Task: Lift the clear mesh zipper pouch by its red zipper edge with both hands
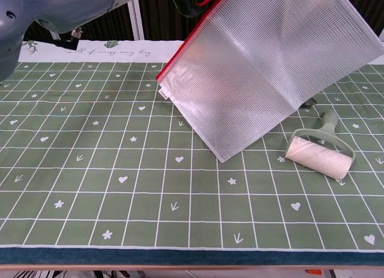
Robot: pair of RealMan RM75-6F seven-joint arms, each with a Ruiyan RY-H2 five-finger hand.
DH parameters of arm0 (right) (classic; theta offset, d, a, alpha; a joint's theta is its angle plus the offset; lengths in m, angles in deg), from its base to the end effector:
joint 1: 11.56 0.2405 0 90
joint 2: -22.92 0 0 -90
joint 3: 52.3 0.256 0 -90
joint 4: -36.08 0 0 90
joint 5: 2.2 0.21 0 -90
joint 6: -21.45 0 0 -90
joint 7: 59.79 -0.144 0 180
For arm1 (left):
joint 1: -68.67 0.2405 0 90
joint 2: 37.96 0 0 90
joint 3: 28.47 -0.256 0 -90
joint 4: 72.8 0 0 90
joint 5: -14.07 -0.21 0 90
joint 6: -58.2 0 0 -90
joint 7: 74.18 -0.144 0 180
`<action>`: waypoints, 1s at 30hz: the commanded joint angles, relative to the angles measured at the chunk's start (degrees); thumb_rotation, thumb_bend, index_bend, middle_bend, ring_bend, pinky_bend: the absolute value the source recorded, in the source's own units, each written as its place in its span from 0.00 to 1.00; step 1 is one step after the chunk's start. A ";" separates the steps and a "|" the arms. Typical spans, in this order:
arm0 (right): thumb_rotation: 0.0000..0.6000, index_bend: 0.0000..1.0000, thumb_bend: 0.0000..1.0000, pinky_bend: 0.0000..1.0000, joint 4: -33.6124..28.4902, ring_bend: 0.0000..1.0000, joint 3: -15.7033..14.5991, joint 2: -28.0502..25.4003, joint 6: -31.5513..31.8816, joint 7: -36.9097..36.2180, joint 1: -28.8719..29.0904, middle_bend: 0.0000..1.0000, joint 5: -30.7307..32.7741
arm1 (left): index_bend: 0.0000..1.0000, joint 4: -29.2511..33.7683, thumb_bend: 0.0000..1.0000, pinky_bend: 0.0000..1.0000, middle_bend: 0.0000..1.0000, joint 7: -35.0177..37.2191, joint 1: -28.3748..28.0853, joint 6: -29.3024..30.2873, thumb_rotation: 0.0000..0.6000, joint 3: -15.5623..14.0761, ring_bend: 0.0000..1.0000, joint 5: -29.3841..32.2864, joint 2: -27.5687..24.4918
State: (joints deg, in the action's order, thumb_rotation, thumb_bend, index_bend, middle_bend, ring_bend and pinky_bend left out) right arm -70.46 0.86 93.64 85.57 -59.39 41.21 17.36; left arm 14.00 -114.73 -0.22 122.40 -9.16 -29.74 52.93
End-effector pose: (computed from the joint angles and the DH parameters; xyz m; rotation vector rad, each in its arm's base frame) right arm -0.0430 -0.4056 0.1376 0.3891 -2.2377 1.3889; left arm 0.0313 0.3992 0.0125 -1.7975 -0.5843 -1.0931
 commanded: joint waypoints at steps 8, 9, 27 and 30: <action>1.00 0.62 0.62 0.19 1.18 0.00 0.01 -1.82 -0.97 0.23 -1.24 0.23 0.55 | 0.65 2.91 0.38 0.00 0.17 0.81 2.88 0.52 1.00 0.15 0.00 -0.52 -5.62; 1.00 0.62 0.62 0.19 1.18 0.00 -0.05 -1.98 -1.05 0.27 -1.34 0.23 0.55 | 0.65 3.31 0.38 0.00 0.17 0.96 3.19 0.51 1.00 0.14 0.00 -0.58 -6.26; 1.00 0.62 0.62 0.19 1.28 0.00 -1.90 -3.61 -1.35 0.33 -2.85 0.23 -0.03 | 0.65 6.56 0.38 0.00 0.17 3.15 8.11 0.51 1.00 -0.80 0.00 -1.38 -15.28; 1.00 0.62 0.62 0.19 1.53 0.00 -2.23 -3.91 -1.62 0.33 -3.25 0.23 -0.16 | 0.65 6.54 0.38 0.00 0.17 3.68 8.75 0.33 1.00 -0.92 0.00 -1.37 -16.23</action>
State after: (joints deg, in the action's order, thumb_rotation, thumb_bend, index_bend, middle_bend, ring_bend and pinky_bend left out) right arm -68.95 -1.34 89.76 84.00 -59.06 37.99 17.22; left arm 20.54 -111.18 8.38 122.79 -10.02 -31.10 36.86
